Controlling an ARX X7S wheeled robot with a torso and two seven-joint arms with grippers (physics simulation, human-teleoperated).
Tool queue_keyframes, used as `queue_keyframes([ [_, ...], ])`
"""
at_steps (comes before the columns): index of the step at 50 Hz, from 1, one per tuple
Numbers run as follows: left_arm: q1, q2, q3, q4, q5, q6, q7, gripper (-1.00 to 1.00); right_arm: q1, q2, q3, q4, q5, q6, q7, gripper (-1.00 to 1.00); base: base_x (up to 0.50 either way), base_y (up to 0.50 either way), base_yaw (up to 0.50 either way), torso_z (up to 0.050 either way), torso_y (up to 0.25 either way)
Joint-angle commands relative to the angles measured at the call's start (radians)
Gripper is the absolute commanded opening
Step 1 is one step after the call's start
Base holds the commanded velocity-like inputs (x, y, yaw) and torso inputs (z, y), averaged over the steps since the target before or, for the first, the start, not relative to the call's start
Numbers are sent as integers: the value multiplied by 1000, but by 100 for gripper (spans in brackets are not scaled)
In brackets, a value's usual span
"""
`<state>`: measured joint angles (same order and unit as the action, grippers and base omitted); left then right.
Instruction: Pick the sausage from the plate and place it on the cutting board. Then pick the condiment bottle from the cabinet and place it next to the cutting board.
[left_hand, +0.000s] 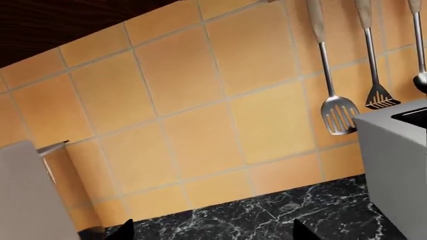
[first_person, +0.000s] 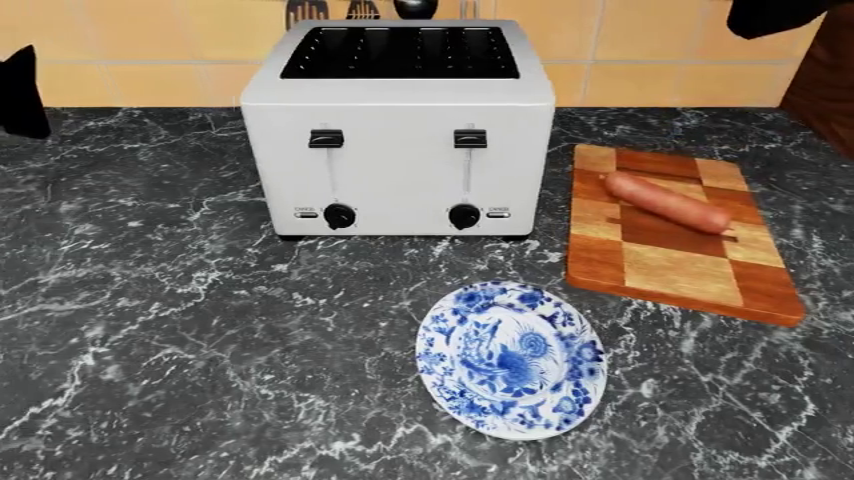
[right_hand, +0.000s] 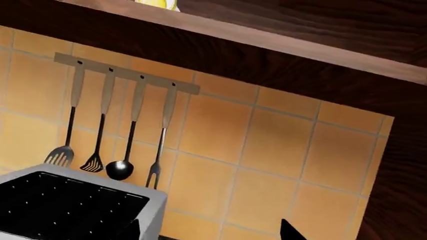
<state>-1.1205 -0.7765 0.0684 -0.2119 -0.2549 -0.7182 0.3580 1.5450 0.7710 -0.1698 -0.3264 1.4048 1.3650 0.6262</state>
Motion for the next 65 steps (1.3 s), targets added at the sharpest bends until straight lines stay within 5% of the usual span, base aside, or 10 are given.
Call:
queue_keyframes([
  [1, 30, 3, -10, 24, -10, -2, -5, 100, -33, 4, 49, -38, 55, -9, 63, 100, 0, 500, 0, 0, 0],
  [18, 38, 15, 8, 14, 10, 31, -18, 100, 78, -9, 22, 2, 44, -9, 73, 100, 0, 206, 0, 6, 0],
  [28, 62, 12, 18, -3, 27, 61, -26, 100, 359, -127, -225, 185, -240, -85, -184, 100, 0, 0, 0, 50, 10],
  [37, 110, 25, -1, -56, 27, 108, -44, 100, 517, -238, -423, 464, -488, -267, -420, 100, 0, 0, 0, 50, 10],
  [48, 115, 42, 0, -96, 25, 133, -42, 100, 784, -451, -566, 1099, -737, -550, -681, 100, 0, 0, 0, 50, 10],
  [50, 110, 46, 4, -105, 27, 140, -40, 100, 811, -511, -485, 1224, -872, -603, -735, 100, 0, 0, 0, 50, 10],
  [56, 92, 52, 16, -122, 30, 149, -30, 100, 811, -649, 51, 1368, -1437, -666, -853, 100, 0, 0, 0, 50, 10],
  [65, 77, 59, 13, -140, 25, 142, -30, 100, 811, -663, 180, 1494, -1404, -727, -773, 100, 0, 0, 0, 50, 10],
])
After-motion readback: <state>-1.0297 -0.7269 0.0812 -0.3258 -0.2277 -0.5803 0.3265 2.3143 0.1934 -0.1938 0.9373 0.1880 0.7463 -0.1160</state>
